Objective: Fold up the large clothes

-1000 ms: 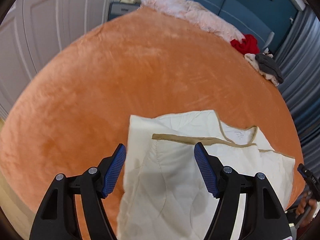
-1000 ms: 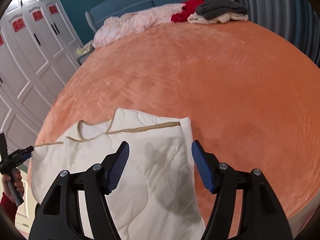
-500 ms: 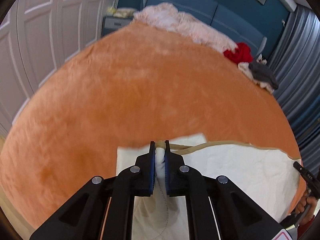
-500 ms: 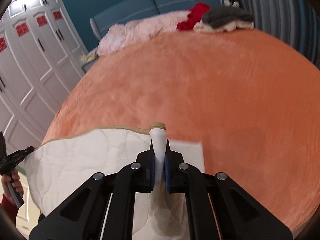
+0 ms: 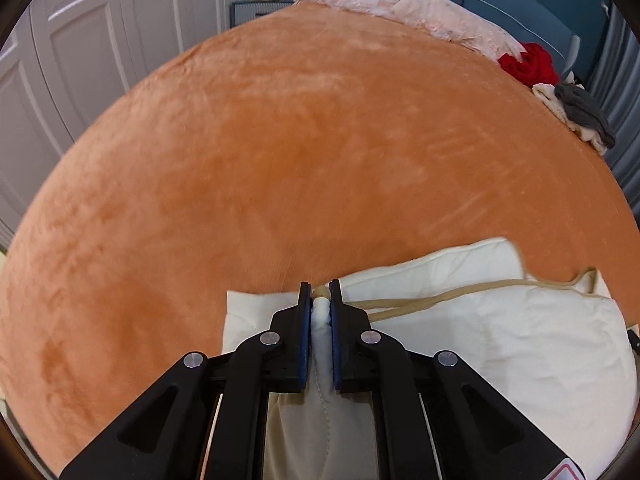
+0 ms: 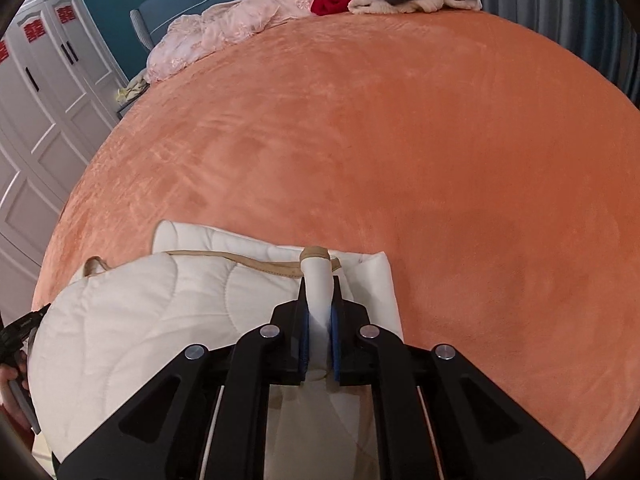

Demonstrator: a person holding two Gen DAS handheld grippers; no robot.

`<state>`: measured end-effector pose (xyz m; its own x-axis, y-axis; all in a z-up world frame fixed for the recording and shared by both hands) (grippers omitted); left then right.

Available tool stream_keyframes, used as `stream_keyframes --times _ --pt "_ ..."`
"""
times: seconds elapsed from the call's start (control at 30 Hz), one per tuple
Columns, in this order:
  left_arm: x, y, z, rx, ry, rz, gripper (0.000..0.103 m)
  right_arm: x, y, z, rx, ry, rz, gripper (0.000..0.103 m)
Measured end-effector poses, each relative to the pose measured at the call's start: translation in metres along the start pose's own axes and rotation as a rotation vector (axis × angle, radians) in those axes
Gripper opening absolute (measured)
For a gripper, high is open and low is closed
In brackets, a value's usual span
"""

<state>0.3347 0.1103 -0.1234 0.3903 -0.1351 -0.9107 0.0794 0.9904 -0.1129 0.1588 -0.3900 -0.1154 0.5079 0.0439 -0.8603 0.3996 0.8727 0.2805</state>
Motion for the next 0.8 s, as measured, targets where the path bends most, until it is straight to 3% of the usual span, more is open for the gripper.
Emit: stream_keyframes --times 0.4,0.5,0.53,0.63,0.8 --pt "0.010 0.002 -0.006 -0.036 -0.035 0.011 0.016 0.007 0.002 -0.007 -0.028 -0.050 -0.035 0.011" --pt "-0.021 0.008 -0.002 -0.057 -0.073 0.010 0.023 -0.021 0.003 0.001 0.001 -0.100 -0.058 0.028" --pt "-0.036 0.009 -0.001 -0.060 -0.100 0.006 0.025 -0.037 0.005 0.001 0.006 -0.145 -0.046 0.034" --pt "-0.078 0.001 0.001 -0.040 -0.163 -0.014 0.024 -0.067 0.024 0.003 -0.035 -0.191 0.007 0.034" --pt "-0.114 -0.064 0.001 0.091 -0.211 -0.095 0.024 -0.063 0.101 -0.004 -0.194 -0.102 0.147 0.025"
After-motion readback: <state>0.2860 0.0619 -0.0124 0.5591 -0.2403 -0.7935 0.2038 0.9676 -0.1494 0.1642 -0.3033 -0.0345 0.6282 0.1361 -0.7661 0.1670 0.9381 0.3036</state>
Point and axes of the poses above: each gripper's, at about its wrist camera, not at the fingertips, and x roughly the way its jaws point, y to its left, z to its top, the point moved 2 cm from there along x, roughly the way its jaws point, and after that the axes turned 8 degrees about y, right-handed, at the moved point
